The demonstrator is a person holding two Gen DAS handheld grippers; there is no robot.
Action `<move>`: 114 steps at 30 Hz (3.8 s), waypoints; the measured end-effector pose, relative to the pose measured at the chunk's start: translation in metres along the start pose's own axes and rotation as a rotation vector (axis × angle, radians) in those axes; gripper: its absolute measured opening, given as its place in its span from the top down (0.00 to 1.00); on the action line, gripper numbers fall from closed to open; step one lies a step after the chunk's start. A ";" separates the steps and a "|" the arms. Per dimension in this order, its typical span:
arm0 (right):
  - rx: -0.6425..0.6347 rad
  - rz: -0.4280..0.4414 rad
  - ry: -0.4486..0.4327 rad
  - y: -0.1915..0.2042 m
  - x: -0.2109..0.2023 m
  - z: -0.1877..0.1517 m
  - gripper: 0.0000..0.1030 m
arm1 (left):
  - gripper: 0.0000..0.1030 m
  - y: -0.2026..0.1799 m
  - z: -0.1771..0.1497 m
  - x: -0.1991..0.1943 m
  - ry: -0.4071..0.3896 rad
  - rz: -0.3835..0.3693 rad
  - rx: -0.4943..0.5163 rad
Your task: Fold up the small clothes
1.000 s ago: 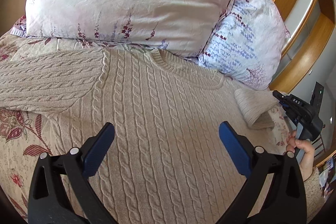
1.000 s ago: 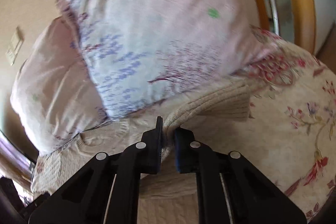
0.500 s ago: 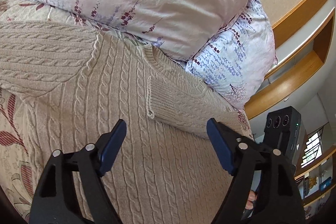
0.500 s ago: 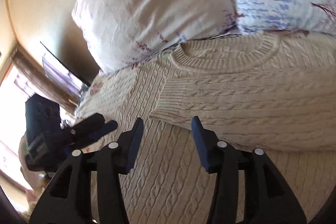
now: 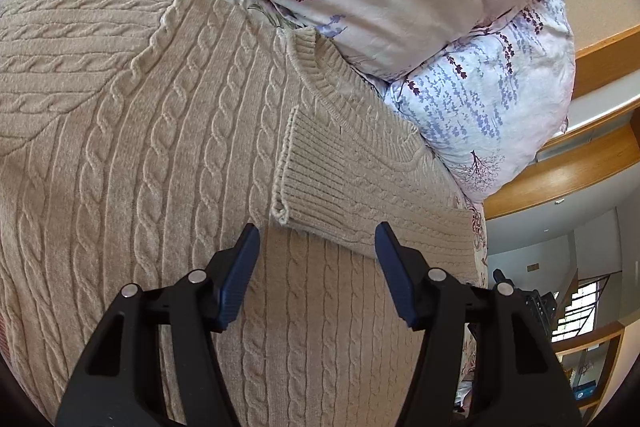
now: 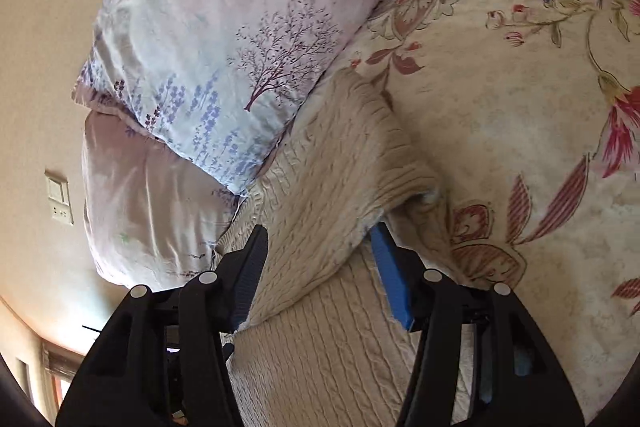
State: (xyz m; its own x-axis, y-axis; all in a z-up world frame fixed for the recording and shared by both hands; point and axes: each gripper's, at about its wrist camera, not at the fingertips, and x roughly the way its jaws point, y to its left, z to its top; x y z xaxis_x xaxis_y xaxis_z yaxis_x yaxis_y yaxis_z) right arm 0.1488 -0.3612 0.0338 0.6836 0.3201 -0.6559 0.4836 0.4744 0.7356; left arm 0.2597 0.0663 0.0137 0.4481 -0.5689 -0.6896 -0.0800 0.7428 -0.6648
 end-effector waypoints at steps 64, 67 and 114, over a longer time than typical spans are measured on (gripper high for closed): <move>-0.362 -0.269 -0.005 0.026 0.049 -0.015 0.61 | 0.88 0.051 0.022 -0.029 -0.118 0.059 -0.035; -0.382 -0.287 -0.001 0.029 0.052 -0.018 0.58 | 0.87 0.056 0.020 -0.043 -0.112 0.027 -0.050; -0.479 0.005 -0.033 0.028 0.043 -0.050 0.10 | 0.93 0.104 0.040 -0.157 -0.576 -0.319 -0.321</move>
State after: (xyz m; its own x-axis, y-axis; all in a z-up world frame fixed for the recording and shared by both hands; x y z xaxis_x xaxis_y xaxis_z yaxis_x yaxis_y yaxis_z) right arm 0.1648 -0.2931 0.0176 0.7056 0.3010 -0.6414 0.1791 0.8001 0.5725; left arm 0.2166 0.2470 0.0646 0.8830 -0.3991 -0.2471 -0.0849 0.3819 -0.9203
